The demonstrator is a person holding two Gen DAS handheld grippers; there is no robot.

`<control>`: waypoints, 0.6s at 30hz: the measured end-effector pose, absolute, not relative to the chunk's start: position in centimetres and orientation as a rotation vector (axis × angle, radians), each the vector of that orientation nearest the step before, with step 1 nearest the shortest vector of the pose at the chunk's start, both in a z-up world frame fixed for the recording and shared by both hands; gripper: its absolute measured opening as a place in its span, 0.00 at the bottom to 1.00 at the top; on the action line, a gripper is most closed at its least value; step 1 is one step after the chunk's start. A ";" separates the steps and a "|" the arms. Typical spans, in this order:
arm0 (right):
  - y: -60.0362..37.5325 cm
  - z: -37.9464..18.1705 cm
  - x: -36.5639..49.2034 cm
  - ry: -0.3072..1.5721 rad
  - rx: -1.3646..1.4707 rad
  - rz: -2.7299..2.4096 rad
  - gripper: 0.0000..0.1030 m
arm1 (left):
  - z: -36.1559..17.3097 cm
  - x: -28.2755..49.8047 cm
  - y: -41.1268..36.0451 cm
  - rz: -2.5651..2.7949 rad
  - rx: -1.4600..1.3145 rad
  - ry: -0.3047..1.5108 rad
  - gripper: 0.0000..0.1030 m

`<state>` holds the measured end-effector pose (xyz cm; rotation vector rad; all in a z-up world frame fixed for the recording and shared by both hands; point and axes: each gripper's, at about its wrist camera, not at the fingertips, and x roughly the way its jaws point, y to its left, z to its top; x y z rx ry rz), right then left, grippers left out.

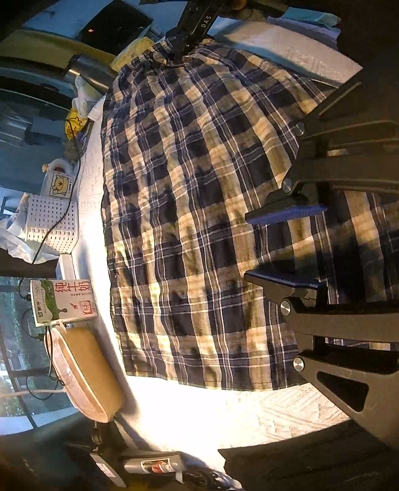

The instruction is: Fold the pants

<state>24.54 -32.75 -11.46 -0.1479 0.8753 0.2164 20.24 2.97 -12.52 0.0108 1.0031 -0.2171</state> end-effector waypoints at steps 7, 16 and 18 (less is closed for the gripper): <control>-33.2 -11.8 23.2 0.861 -0.171 0.243 0.27 | -12.7 19.5 3.6 -0.225 0.005 0.971 0.29; -34.5 -11.9 19.8 0.855 -0.183 0.228 0.27 | -12.9 18.3 4.8 -0.200 0.025 0.955 0.29; -34.7 -11.8 19.2 0.860 -0.184 0.217 0.27 | -12.9 18.1 5.4 -0.197 0.016 0.959 0.29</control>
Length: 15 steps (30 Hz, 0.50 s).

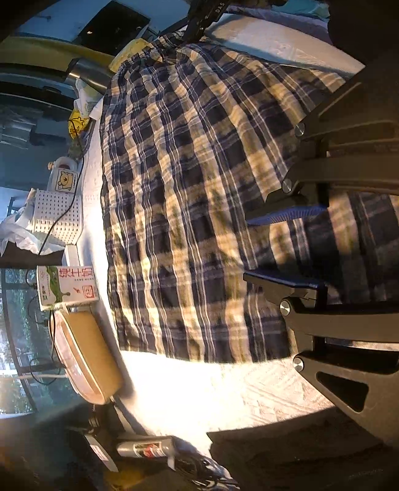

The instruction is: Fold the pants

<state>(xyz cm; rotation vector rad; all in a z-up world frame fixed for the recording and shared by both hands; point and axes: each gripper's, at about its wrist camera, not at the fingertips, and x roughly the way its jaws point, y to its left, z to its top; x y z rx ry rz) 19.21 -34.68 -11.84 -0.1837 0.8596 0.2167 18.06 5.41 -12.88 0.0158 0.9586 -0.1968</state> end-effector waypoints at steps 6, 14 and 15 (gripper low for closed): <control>-35.4 -10.0 16.7 0.848 -0.124 0.179 0.27 | -11.6 17.3 8.0 -0.154 0.011 0.954 0.29; -35.6 -9.5 15.5 0.857 -0.016 0.128 0.79 | -10.0 17.6 11.2 -0.118 -0.018 0.903 0.29; -35.4 -9.7 15.6 0.866 -0.004 0.129 0.79 | -9.9 17.7 11.3 -0.116 -0.013 0.899 0.29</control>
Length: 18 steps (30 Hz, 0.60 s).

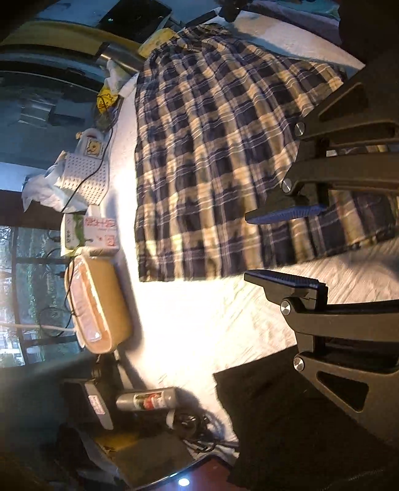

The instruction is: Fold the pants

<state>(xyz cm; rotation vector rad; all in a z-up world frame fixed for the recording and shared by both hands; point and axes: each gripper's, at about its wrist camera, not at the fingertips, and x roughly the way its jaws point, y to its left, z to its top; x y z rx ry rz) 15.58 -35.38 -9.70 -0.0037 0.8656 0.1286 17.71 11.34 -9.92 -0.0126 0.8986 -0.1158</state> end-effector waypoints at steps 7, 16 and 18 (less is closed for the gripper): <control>-35.0 -10.8 16.6 0.908 0.148 0.128 0.79 | -9.8 19.4 12.9 -0.157 -0.004 0.900 0.30; -36.9 -11.4 20.3 0.865 0.412 0.042 0.79 | -8.9 23.6 12.6 -0.235 0.026 0.900 0.37; -37.1 -11.5 20.9 0.854 0.456 0.030 0.79 | -9.1 24.3 12.7 -0.243 0.021 0.908 0.38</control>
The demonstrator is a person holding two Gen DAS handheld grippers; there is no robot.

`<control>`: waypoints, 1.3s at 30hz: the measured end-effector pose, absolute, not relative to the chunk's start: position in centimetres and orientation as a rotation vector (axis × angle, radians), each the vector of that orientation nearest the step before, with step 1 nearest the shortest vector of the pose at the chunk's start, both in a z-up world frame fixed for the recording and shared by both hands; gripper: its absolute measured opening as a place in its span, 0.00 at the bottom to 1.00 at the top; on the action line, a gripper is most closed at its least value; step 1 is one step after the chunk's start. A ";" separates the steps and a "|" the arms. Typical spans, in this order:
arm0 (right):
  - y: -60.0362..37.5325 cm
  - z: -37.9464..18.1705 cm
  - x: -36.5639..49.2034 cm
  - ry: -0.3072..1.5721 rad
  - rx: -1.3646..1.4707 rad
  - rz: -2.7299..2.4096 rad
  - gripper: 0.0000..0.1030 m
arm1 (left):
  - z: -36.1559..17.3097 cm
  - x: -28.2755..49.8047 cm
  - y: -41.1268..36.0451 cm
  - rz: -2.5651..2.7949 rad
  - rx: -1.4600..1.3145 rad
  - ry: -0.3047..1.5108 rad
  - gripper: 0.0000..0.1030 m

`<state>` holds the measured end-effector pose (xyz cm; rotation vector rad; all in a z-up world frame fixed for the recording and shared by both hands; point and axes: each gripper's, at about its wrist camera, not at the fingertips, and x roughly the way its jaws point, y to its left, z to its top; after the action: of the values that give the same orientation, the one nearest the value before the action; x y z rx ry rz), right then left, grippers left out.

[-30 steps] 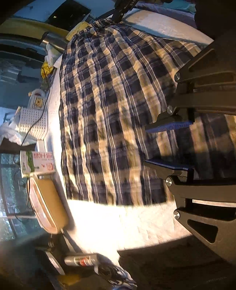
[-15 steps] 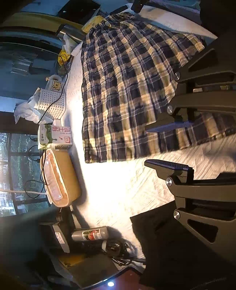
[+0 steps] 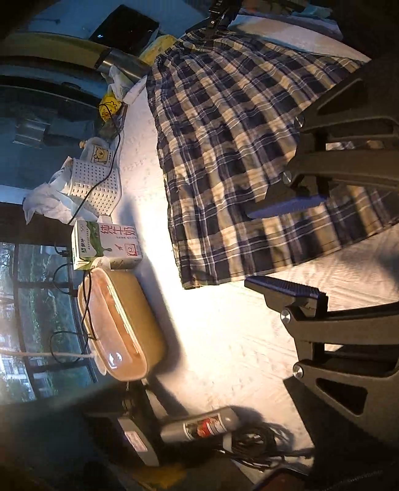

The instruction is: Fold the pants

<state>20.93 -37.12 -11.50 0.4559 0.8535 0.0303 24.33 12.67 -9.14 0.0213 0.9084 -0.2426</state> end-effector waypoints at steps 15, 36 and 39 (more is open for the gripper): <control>-40.9 -12.5 29.1 0.842 0.530 0.099 0.10 | -10.3 25.2 12.2 -0.128 -0.053 0.961 0.38; -41.0 -12.2 33.3 0.808 0.570 0.260 0.62 | -9.6 21.0 11.2 -0.077 -0.110 0.937 0.38; -40.7 -12.1 33.7 0.823 0.555 0.231 0.30 | -9.5 21.2 11.6 -0.113 -0.135 0.900 0.38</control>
<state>33.74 -40.66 -12.10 0.5553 0.8228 0.2306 21.18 11.64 -9.55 -0.1346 0.8999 -0.1126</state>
